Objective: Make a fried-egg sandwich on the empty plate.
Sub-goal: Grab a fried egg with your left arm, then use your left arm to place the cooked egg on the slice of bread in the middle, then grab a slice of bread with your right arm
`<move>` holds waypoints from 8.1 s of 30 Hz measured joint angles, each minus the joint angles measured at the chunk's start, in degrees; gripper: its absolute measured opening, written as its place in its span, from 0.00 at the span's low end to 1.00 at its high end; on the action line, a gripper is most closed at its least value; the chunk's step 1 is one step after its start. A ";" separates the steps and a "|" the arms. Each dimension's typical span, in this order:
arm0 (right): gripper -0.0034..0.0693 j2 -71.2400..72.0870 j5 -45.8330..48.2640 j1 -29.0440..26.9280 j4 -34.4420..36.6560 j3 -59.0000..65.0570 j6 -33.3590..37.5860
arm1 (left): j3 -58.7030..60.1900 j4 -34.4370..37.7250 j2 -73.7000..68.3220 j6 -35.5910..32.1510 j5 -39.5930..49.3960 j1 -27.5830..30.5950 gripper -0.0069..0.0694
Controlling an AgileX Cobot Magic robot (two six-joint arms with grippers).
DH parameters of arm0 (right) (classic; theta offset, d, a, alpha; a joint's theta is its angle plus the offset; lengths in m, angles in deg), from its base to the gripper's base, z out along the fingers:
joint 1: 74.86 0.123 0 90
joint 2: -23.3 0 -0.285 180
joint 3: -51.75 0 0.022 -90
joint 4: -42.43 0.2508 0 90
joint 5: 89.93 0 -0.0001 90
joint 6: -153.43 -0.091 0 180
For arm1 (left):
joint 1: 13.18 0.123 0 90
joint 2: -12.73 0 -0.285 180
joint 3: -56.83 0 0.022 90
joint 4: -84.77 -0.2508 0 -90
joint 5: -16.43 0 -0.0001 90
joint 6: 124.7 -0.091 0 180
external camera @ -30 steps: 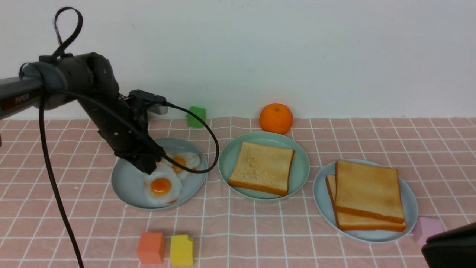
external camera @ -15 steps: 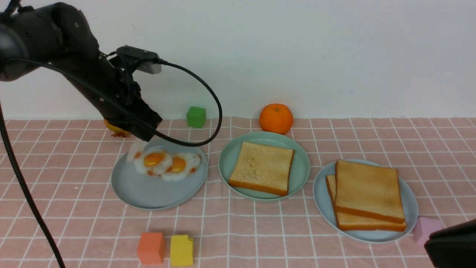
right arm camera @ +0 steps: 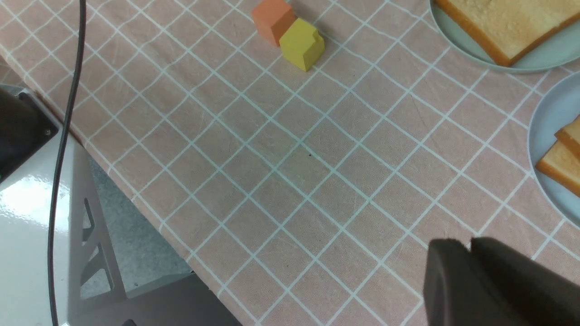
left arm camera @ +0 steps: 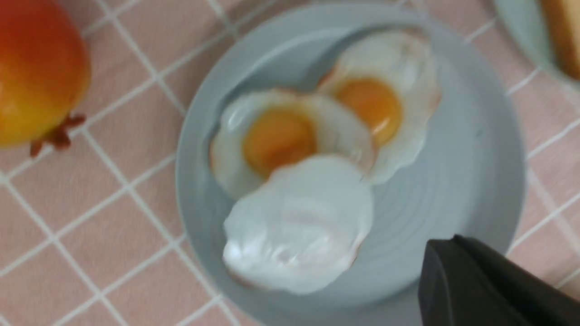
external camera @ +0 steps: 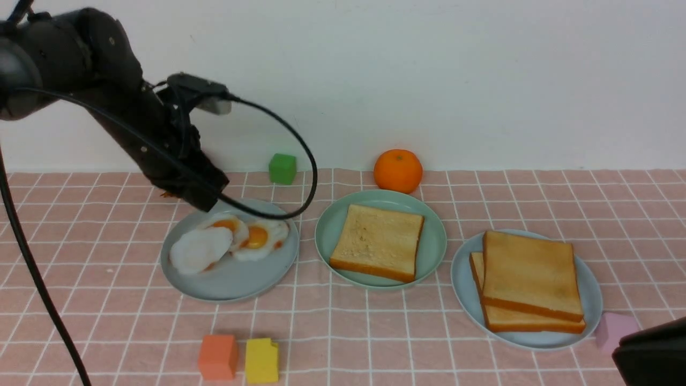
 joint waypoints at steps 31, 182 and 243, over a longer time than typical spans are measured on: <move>0.18 0.00 0.54 0.00 0.32 0.00 0.00 | 14.54 -13.47 -4.64 10.06 -23.76 -4.59 0.78; 0.16 4.88 1.69 0.00 -12.10 0.00 -20.18 | -18.11 17.11 -15.32 14.63 4.59 -10.67 0.42; 0.60 -61.48 -27.30 -23.73 -16.26 -8.17 37.52 | 48.65 13.29 79.94 17.76 -11.04 -30.45 0.11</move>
